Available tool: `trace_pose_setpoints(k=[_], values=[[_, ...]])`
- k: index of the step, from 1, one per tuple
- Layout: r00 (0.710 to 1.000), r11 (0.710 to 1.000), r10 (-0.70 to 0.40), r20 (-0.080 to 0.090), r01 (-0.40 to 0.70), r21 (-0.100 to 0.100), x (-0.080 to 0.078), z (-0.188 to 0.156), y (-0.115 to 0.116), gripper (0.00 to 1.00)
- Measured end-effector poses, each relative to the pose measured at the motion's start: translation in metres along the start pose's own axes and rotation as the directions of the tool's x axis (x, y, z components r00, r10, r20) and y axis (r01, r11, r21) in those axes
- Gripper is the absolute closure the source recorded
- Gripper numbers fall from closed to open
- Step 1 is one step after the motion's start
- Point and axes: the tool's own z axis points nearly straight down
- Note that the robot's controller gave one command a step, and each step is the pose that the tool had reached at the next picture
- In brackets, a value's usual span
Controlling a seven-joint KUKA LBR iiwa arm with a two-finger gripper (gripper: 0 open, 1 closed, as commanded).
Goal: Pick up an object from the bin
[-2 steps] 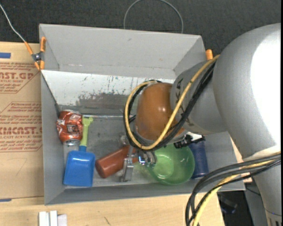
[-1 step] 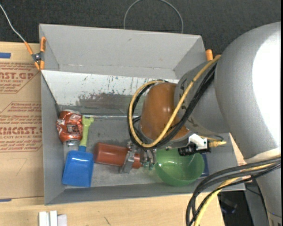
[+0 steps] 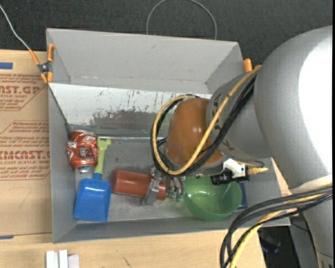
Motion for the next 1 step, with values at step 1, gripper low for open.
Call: trace_pose_setpoints(k=[1], values=[[1.0,1.0,-0.022,-0.005,0.022,0.002,0.0028,-0.0772,-0.0023,1.0]])
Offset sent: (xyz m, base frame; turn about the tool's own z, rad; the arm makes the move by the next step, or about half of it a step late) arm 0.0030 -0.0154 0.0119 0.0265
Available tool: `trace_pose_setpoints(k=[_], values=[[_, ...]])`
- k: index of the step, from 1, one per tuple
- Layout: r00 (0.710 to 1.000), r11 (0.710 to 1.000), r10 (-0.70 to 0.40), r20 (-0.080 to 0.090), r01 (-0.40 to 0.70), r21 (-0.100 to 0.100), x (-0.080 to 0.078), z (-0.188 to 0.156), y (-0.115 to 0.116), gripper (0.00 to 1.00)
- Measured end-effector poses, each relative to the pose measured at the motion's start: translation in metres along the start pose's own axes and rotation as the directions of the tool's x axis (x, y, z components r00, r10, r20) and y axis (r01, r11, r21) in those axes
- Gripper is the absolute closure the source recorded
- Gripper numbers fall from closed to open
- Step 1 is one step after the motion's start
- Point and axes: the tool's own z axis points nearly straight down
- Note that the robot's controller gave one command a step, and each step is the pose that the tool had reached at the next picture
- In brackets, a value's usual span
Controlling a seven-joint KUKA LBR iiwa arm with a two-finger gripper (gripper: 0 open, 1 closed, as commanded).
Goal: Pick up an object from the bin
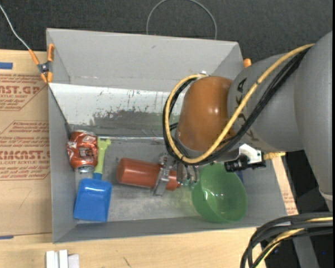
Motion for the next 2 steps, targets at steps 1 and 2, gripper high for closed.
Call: trace_pose_setpoints(k=[1,2], values=[[1.0,1.0,0.028,0.01,-0.028,-0.004,-0.008,0.026,-0.006,1.0],[1.0,1.0,0.02,-0.002,-0.02,0.001,-0.012,-0.025,-0.003,1.0]])
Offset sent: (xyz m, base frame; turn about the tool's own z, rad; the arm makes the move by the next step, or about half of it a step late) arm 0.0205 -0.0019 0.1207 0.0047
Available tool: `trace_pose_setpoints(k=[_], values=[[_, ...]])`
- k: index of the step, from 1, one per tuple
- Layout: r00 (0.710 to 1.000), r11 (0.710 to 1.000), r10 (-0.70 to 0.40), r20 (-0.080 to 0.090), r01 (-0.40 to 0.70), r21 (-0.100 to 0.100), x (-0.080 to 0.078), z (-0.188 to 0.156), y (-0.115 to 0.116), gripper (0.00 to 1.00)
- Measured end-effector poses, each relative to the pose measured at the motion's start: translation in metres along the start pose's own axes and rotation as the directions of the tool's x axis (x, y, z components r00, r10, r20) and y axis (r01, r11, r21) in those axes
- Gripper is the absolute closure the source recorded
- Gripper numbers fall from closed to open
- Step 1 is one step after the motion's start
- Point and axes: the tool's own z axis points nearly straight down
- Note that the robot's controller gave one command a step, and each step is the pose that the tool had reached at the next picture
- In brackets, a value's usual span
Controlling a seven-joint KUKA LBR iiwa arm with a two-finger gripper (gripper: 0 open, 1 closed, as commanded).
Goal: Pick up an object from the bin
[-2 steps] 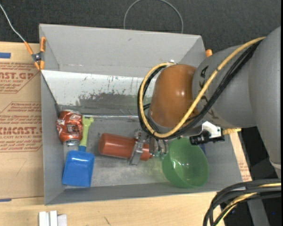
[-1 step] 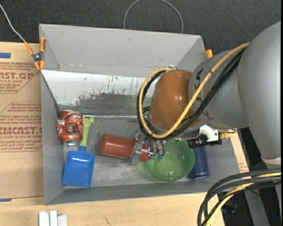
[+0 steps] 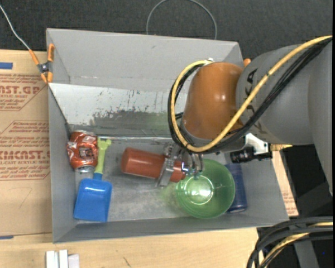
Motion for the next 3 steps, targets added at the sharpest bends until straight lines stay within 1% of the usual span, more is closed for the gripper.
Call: trace_pose_setpoints(k=[1,2,3], values=[[0.999,0.999,0.033,0.014,-0.033,-0.006,-0.003,0.055,-0.011,1.0],[1.0,1.0,0.013,0.001,-0.013,-0.001,-0.004,-0.002,-0.008,1.0],[1.0,1.0,0.013,0.018,-0.013,-0.007,-0.029,0.052,-0.004,1.0]])
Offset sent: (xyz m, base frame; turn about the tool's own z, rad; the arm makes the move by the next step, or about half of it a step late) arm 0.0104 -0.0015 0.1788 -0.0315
